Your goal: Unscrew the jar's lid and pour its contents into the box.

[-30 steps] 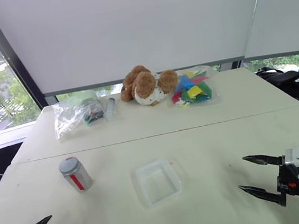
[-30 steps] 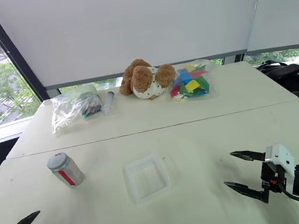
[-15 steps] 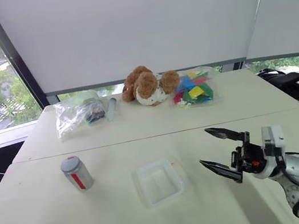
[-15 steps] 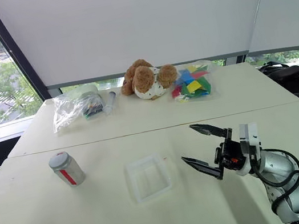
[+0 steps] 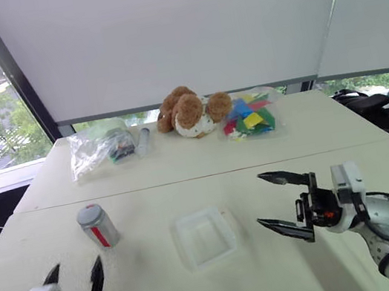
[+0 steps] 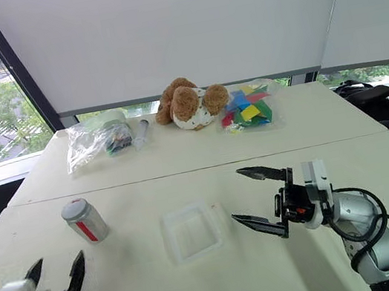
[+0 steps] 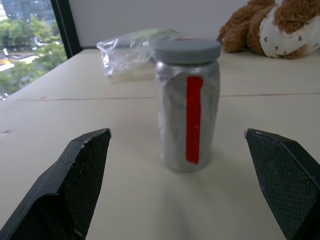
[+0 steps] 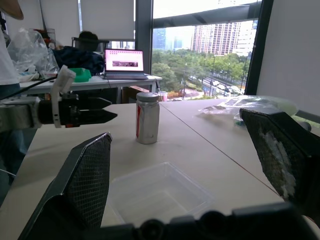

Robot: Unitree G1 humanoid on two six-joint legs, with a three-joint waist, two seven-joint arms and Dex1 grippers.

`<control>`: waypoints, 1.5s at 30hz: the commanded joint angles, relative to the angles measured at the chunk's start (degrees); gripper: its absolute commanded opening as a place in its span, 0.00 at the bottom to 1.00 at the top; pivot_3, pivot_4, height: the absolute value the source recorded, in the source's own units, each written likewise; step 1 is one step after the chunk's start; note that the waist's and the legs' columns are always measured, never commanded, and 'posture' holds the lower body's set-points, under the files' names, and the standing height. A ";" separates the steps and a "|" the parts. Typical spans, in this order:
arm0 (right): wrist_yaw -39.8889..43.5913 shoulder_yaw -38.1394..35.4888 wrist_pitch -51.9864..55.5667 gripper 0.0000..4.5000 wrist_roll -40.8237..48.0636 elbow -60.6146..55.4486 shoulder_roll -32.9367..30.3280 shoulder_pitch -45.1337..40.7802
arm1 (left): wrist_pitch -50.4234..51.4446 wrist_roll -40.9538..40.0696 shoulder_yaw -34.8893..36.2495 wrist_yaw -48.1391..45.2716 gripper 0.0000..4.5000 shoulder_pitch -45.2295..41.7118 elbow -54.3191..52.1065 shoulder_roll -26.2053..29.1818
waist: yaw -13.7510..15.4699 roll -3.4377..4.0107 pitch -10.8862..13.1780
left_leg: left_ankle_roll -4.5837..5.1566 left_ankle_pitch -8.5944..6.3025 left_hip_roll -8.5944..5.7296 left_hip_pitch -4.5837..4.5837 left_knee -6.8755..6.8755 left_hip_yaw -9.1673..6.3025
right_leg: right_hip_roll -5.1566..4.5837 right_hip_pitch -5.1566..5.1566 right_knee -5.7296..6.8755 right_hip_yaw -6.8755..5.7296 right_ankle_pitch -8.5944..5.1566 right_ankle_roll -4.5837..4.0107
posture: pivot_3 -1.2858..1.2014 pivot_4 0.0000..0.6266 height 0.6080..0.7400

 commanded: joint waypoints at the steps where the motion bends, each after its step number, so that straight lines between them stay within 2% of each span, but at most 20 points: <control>1: 0.23 -0.99 0.41 1.00 0.66 -0.71 -1.09 -0.03 | 3.59 4.58 -1.75 5.07 0.98 -2.29 -1.85 -0.18 | -0.05 0.00 0.00 | 0.00 0.00 0.00 0.01 0.00 0.01 | 0.01 0.00 0.00 0.01 0.00 0.00 | 0.52 0.24 1.00; 6: 0.51 -1.30 0.96 1.00 0.95 -0.50 -1.44 0.42 | 7.37 6.75 -2.86 7.84 0.98 -8.06 1.07 1.09 | 0.12 0.00 0.00 | 0.00 0.00 0.02 0.03 0.00 0.00 | 0.07 0.00 0.04 0.01 0.00 0.00 | 0.52 0.24 1.00; 17: 2.37 -2.52 -0.23 1.00 1.28 0.01 -1.28 3.84 | 8.73 6.04 -3.44 8.54 0.98 -21.13 12.48 2.75 | 0.09 0.00 0.00 | 0.00 0.01 0.01 0.06 0.04 -0.02 | 0.08 0.00 0.15 0.02 0.00 0.01 | 0.52 0.24 1.00; 23: 3.08 -2.80 -1.21 1.00 1.05 0.60 -0.89 5.01 | 10.53 6.67 -4.63 8.85 0.98 -25.18 14.32 3.38 | 0.05 -0.01 0.00 | 0.00 0.01 0.00 0.07 0.05 -0.02 | 0.09 0.00 0.19 0.02 0.01 0.03 | 0.52 0.24 1.00; 28: 3.60 -3.06 -2.74 1.00 0.87 1.70 -0.77 5.71 | 13.70 7.24 -5.44 10.25 0.49 -25.22 11.80 3.40 | 0.05 -0.01 0.00 | 0.00 0.01 0.00 0.08 0.04 -0.03 | 0.09 0.00 0.20 0.02 0.02 0.04 | 0.52 0.24 1.00; 29: 3.50 -2.98 -2.85 1.00 0.81 1.76 -0.79 5.60 | 14.32 7.37 -5.39 10.51 0.49 -25.08 11.33 3.48 | 0.04 -0.01 0.00 | 0.00 0.01 0.00 0.08 0.04 -0.02 | 0.09 0.00 0.20 0.03 0.02 0.04 | 0.52 0.24 1.00; 33: 1.32 -3.37 -1.37 1.00 1.18 -0.36 -1.36 4.91 | 11.14 -3.87 0.61 1.63 0.49 -25.14 6.66 6.78 | -0.01 -0.02 0.01 | 0.00 0.01 0.03 0.08 0.03 -0.03 | 0.09 -0.06 0.27 0.04 0.01 0.03 | 0.52 0.24 1.00; 37: -1.59 -3.06 4.39 1.00 2.92 -4.73 -3.39 3.75 | 15.24 -17.23 2.51 -12.69 0.49 -27.93 3.98 15.42 | 0.07 -0.01 0.03 | -0.04 0.02 0.04 0.08 0.04 -0.05 | 0.09 -0.19 0.52 0.05 -0.02 -0.04 | 0.52 0.24 1.00; 41: -11.54 -0.57 19.36 1.00 8.39 -12.26 -5.33 -3.18 | 23.03 -24.36 -3.19 -28.71 0.49 -30.67 2.32 27.30 | -0.04 0.05 0.03 | -0.07 0.04 0.01 0.09 0.07 -0.02 | 0.06 -0.18 0.54 0.09 -0.04 -0.06 | 0.52 0.24 1.00; 45: -20.03 5.05 33.80 1.00 15.17 -15.73 -3.37 -15.35 | 24.11 -23.85 -11.14 -36.79 0.49 -34.46 2.03 30.75 | -0.26 0.13 0.09 | -0.06 0.04 0.02 0.10 0.01 -0.02 | 0.07 -0.22 0.55 0.11 -0.05 -0.08 | 0.52 0.24 1.00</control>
